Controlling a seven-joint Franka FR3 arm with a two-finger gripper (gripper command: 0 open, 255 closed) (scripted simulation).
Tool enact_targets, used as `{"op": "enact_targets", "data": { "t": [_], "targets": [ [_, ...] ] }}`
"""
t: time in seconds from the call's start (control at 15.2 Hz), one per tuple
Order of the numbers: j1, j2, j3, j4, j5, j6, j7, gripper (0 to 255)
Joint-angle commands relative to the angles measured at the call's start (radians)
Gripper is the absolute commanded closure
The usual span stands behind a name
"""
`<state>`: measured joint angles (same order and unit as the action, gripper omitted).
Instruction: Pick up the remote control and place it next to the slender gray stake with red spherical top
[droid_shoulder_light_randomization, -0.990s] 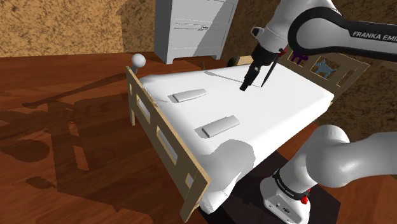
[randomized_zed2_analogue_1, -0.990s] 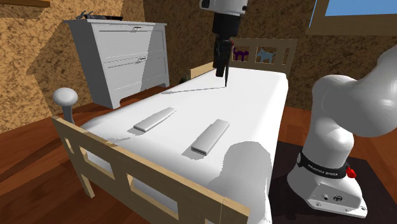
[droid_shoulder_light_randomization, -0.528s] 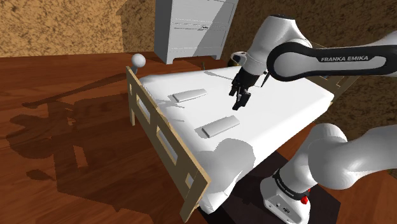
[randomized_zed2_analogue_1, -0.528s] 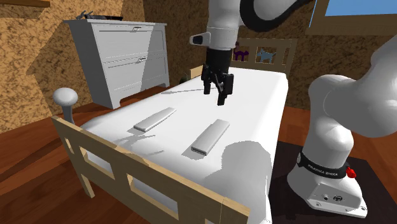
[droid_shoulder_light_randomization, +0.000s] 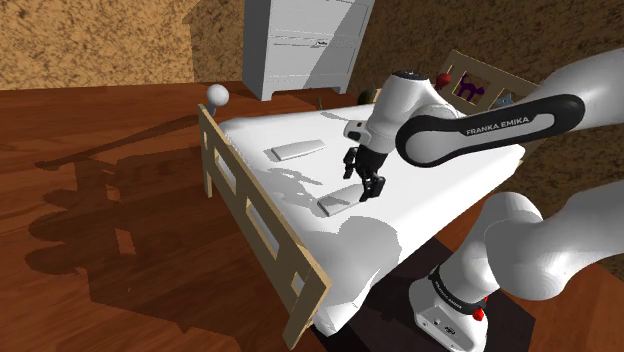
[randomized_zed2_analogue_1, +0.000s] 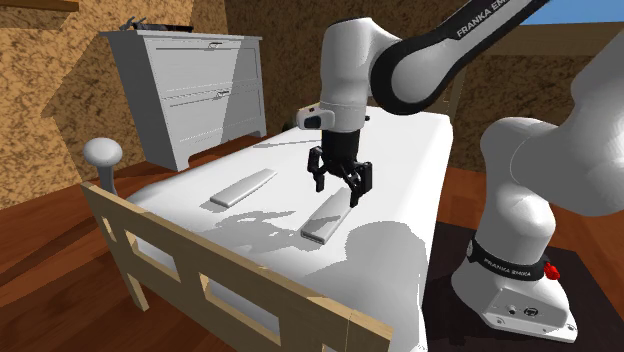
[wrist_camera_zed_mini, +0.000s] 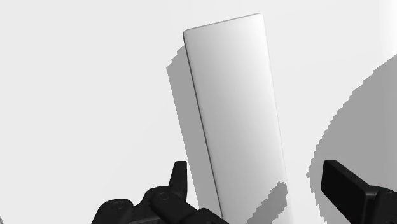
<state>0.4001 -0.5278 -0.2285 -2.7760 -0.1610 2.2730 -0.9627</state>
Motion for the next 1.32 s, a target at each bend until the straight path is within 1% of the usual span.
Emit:
{"op": "enact_targets", "data": {
  "t": [0.0,0.33,0.86,0.92,1.25],
  "targets": [
    [0.003,0.025,-0.008,-0.015,-0.004,0.038,-0.016,0],
    [0.005,0.082,-0.018,-0.043,-0.007,0.123,-0.018,0],
    [0.005,0.082,-0.018,-0.043,-0.007,0.123,-0.018,0],
    [0.005,0.082,-0.018,-0.043,-0.007,0.123,-0.018,255],
    [0.004,0.081,-0.019,-0.044,-0.007,0.123,-0.018,255]
  ]
}}
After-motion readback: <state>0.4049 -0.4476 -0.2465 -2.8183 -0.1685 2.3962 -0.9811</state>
